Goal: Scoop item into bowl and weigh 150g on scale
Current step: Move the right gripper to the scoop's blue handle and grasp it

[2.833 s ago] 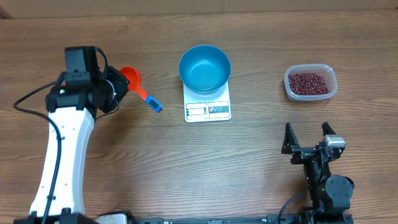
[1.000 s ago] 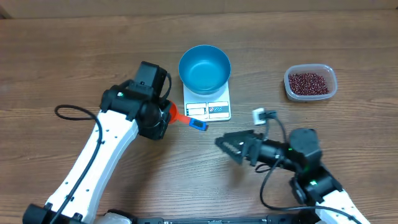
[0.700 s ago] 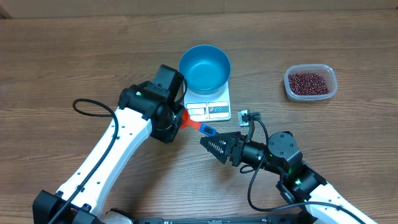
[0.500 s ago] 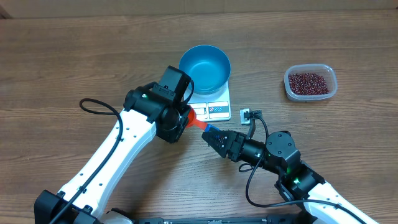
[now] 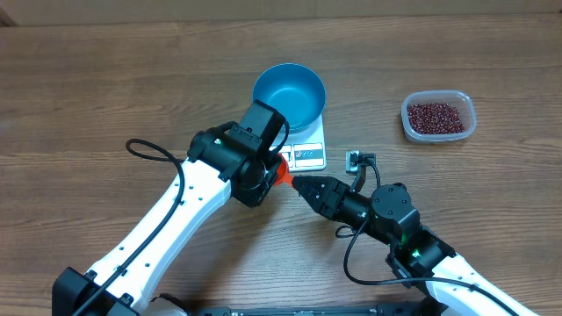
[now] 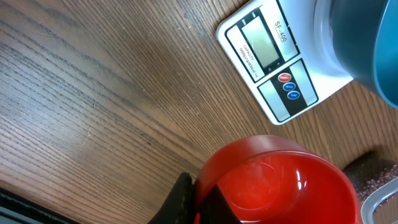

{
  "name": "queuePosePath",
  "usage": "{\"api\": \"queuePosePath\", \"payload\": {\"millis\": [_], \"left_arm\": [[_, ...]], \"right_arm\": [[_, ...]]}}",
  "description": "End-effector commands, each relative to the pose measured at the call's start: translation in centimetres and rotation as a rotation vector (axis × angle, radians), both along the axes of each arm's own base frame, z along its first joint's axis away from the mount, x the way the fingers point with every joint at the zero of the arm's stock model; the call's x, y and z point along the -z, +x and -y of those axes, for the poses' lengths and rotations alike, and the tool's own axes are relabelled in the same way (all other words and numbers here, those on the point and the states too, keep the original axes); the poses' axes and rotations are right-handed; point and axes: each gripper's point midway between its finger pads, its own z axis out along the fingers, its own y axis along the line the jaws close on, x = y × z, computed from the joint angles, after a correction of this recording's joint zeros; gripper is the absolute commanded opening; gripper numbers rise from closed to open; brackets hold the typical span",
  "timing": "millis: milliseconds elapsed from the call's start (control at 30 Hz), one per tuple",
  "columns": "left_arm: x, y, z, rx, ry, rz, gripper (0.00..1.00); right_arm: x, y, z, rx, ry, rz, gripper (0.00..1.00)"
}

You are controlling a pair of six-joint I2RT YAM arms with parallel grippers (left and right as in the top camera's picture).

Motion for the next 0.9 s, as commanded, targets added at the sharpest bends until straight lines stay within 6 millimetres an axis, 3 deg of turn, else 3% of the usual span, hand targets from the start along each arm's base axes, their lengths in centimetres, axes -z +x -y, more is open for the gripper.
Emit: {"api": "queuePosePath", "payload": {"millis": [0, 867], "left_arm": [[0.01, 0.26, -0.04, -0.011, 0.018, 0.011, 0.04], [-0.16, 0.71, 0.41, -0.007, 0.006, 0.035, 0.04]], "right_arm": [[-1.10, 0.31, -0.28, 0.005, 0.012, 0.024, 0.30], [-1.15, -0.33, -0.70, -0.037, 0.022, 0.014, 0.14]]}}
